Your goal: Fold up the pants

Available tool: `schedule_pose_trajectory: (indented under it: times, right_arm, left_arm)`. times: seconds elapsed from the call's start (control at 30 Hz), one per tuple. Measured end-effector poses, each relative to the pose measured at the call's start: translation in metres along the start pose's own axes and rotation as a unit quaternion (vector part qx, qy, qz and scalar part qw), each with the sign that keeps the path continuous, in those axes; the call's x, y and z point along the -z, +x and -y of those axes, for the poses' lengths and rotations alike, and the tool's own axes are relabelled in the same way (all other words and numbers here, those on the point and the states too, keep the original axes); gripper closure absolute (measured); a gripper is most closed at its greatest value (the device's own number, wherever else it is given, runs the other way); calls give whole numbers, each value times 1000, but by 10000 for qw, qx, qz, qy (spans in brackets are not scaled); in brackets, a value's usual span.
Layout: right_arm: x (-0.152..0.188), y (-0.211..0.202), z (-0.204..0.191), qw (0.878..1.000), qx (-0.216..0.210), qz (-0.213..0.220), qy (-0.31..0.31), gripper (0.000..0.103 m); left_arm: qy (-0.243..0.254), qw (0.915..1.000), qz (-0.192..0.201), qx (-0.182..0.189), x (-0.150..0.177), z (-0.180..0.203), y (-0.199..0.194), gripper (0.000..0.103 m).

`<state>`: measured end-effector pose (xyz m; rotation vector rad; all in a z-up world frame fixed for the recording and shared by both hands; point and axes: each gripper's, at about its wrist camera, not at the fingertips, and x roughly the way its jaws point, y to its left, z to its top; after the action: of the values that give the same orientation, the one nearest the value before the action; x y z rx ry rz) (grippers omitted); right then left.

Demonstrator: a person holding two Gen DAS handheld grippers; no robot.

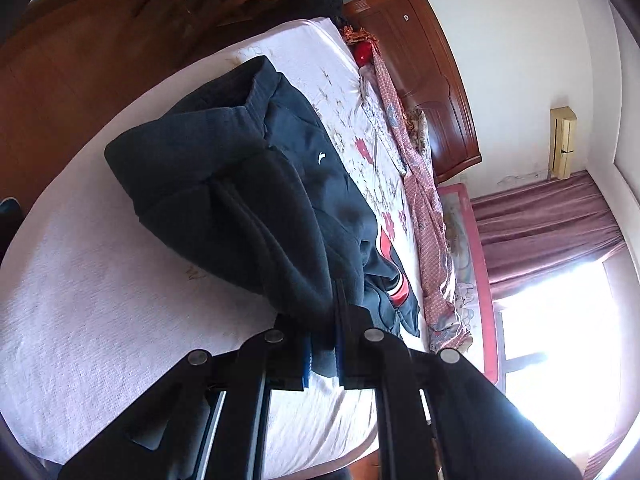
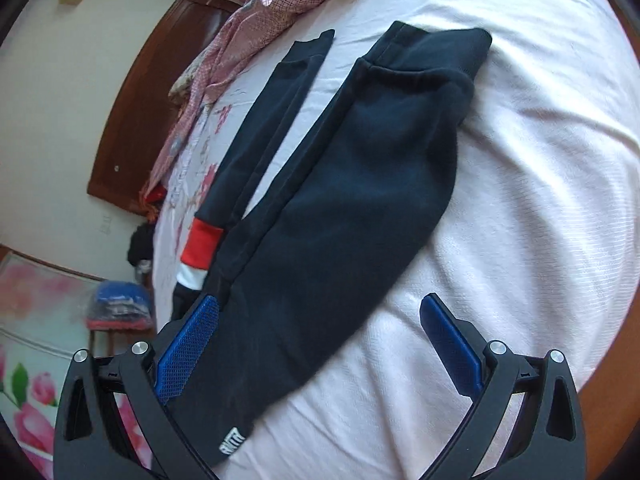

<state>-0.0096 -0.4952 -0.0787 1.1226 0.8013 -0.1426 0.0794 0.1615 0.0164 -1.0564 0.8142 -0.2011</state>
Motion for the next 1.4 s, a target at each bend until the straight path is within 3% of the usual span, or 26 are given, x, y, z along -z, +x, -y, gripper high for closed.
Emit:
schedule_pose_trajectory:
  times: [0.13,0.2,0.33,0.37,0.4,0.43,0.47,0.67,0.87,1.03,1.27,1.33,1.37,1.4]
  right_arm:
    - [2,10,1,9997,-189,132,37,3]
    - [2,16,0,9986,-491,165,79,3]
    - [-2,23,-6,9984,-486,278,37,5]
    - [-3,24,-8,9986,-401,347,-19,14]
    - [-4,27,-8,9990,-316,309,-55,56]
    - [-4,34,-5,9998,-178,102,6,85]
    - [-3,36,0,9998,-149,45,94,96]
    - [6,10,-28,9957,272,107,-884,97]
    - [12,-37,-56,9868,138,-7,-1615,97]
    - [24,-61,-42,9826,203,-205,-1837,97]
    - [53,-47,4,9801,462,-710,-1793,97]
    - [56,-43,25,9860,506,-853,-1338,87]
    - [56,-47,34,9896,506,-782,-1094,66]
    - [57,-53,42,9924,393,-726,-909,52]
  left_arm:
    - [139,9999,39,-44,1,5,1,95]
    - [133,9999,35,-22,6,0,-4,95]
    - [146,9998,57,-84,10,-4,-6,95]
    - [158,9998,70,-101,10,-4,-5,95]
    - [154,9998,91,-109,9,-5,-3,95]
    - [108,9998,120,-120,8,-7,-2,95]
    - [53,9998,155,-133,7,-9,-3,95]
    - [29,9988,428,-224,8,-12,-13,95]
    - [223,9972,676,-229,10,0,-40,95]
    - [263,9970,582,-427,36,-6,-72,95]
    - [237,9956,120,-898,76,-37,-88,95]
    - [209,9916,8,-1274,72,-48,-83,94]
    - [203,9906,-61,-1351,74,-50,-82,93]
    - [270,9898,-144,-1394,75,-48,-82,92]
